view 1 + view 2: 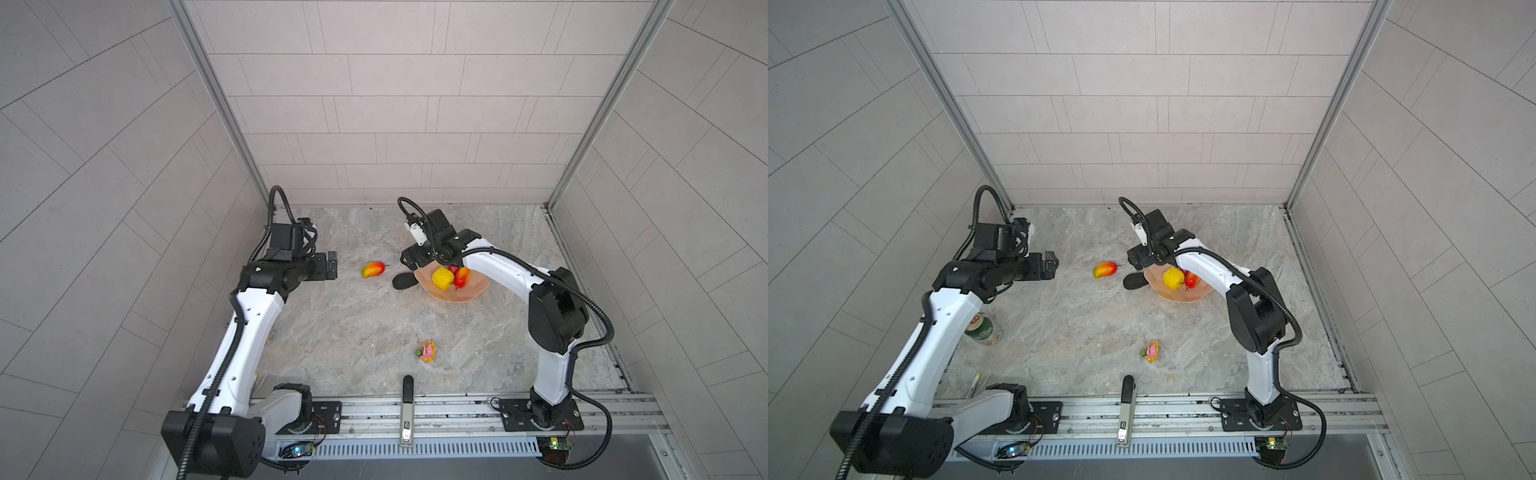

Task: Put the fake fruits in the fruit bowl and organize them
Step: 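Move the right gripper to the red-yellow mango and grasp it, then carry the mango with the right gripper and release it into the bowl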

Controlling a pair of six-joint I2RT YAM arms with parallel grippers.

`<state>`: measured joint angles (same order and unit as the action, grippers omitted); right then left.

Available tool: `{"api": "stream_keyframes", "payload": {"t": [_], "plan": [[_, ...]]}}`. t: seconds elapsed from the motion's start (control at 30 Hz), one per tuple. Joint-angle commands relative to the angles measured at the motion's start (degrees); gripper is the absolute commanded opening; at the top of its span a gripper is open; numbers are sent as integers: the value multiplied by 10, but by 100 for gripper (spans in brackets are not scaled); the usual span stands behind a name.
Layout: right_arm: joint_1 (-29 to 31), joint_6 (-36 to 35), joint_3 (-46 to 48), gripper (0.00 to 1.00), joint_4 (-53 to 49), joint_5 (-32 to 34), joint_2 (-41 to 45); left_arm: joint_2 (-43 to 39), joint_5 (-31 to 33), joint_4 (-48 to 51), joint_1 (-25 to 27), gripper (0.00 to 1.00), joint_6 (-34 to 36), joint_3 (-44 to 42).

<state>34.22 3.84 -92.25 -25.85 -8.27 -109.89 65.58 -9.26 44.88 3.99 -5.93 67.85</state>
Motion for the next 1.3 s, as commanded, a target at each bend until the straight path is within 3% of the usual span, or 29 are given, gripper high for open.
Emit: {"api": "stream_keyframes", "payload": {"t": [0.0,0.3,0.57,0.73,0.93,1.0,1.07,1.13,1.27], "plan": [[24,-25,-28,93,-18,-39,-39,-3,-5,2,-2,100,3,-4],[52,-52,-168,92,-34,-124,-170,-9,3,2,-2,100,3,-6],[51,-92,-357,91,-130,-136,-314,-13,12,1,-2,100,1,-9],[51,-89,-418,85,-148,-148,-371,-12,15,0,-3,100,2,-9],[52,-91,-411,68,-162,-141,-374,-12,16,-1,-3,100,2,-10],[52,-91,-400,56,-164,-134,-367,-12,16,0,-3,100,3,-10],[52,-88,-378,36,-154,-128,-352,-12,15,0,-3,100,3,-11],[52,-86,-349,25,-139,-126,-330,-12,15,1,-3,100,3,-10],[52,-83,-292,19,-116,-125,-272,-12,16,-1,-3,100,3,-11]]}}
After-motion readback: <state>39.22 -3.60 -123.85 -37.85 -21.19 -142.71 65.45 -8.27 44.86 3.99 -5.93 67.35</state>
